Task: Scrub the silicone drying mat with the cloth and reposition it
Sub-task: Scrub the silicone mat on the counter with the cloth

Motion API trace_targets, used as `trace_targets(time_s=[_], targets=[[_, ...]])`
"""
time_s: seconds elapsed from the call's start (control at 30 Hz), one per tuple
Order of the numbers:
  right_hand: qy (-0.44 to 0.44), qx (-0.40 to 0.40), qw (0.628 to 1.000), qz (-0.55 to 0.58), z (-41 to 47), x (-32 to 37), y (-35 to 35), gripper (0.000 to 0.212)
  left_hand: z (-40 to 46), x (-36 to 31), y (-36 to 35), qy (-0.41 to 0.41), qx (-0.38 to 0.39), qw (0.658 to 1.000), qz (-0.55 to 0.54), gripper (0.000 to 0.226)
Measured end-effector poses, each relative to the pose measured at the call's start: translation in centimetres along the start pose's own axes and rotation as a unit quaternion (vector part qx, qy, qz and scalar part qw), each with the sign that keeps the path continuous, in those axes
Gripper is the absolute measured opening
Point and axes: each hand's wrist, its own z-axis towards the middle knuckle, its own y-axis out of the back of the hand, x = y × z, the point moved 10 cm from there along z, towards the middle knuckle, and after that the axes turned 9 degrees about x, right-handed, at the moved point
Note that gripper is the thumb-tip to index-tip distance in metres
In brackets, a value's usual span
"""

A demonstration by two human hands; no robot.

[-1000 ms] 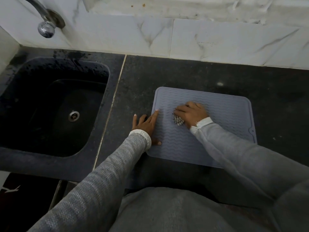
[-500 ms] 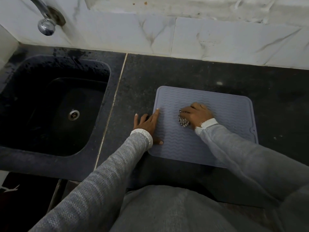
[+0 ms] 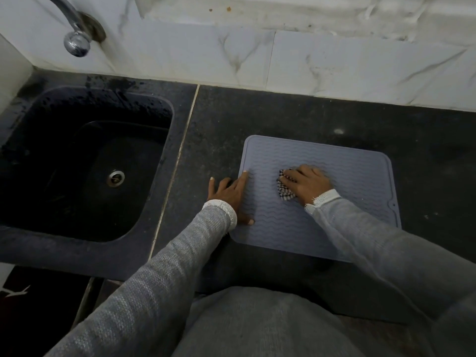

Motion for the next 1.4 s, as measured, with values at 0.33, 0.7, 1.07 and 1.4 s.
trace_targets(time_s=[0.33,0.7,1.07,1.4], targets=[[-0.062,0.067,0.992,0.09,2.0,-1.2,-1.2,0.05,0.2,2.3,1.9,-0.049,0.025,0.998,-0.037,0.095],[-0.003,0.055,0.996,0.074,5.8,5.1,0.4,0.046,0.2,2.4,2.5,-0.015,0.016,1.0,-0.022,0.11],[-0.006,0.036,0.995,0.097,4.5,3.6,1.5,0.042,0.0,2.0,2.7,-0.013,0.019,1.0,0.006,0.115],[0.009,0.081,0.997,0.003,1.2,3.1,-1.2,0.048,-0.1,2.3,2.3,-0.007,0.032,0.999,-0.008,0.111]])
